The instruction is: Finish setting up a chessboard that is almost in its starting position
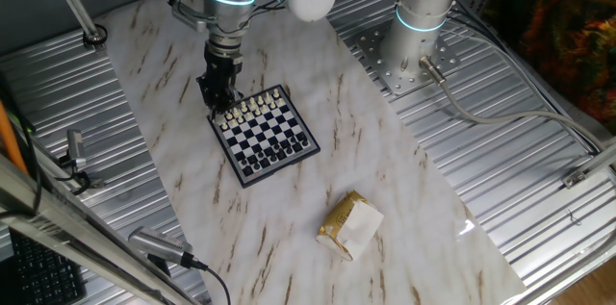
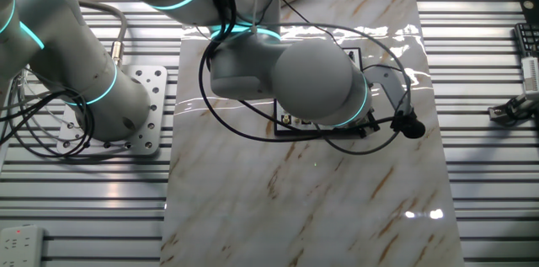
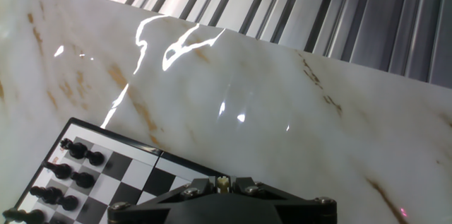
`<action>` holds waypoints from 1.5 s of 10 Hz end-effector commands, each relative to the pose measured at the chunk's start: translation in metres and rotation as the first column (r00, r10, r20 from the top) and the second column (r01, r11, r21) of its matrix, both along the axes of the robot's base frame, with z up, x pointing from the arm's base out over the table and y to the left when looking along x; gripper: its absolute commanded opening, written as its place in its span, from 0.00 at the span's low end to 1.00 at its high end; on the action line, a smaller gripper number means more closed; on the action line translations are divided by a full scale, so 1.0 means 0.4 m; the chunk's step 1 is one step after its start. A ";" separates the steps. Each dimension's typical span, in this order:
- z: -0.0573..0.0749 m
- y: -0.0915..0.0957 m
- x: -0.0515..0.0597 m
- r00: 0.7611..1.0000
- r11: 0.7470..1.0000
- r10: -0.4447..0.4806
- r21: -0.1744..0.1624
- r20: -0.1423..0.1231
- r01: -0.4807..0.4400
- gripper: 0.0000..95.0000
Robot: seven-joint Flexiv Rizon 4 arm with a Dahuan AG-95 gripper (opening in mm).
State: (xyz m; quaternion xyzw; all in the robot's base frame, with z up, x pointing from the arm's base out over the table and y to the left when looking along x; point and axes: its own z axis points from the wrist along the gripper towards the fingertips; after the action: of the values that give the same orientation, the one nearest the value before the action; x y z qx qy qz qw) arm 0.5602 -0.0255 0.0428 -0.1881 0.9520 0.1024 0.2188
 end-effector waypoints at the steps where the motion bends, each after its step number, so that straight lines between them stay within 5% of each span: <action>1: 0.000 0.001 0.000 1.000 1.000 0.001 0.003 0.005 -0.001 0.00; 15: -0.010 -0.001 0.002 1.000 1.000 0.009 -0.001 0.017 -0.009 0.00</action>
State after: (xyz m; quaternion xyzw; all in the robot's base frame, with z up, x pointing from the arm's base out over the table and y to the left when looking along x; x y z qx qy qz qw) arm 0.5612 -0.0255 0.0383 -0.1932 0.9489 0.1025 0.2274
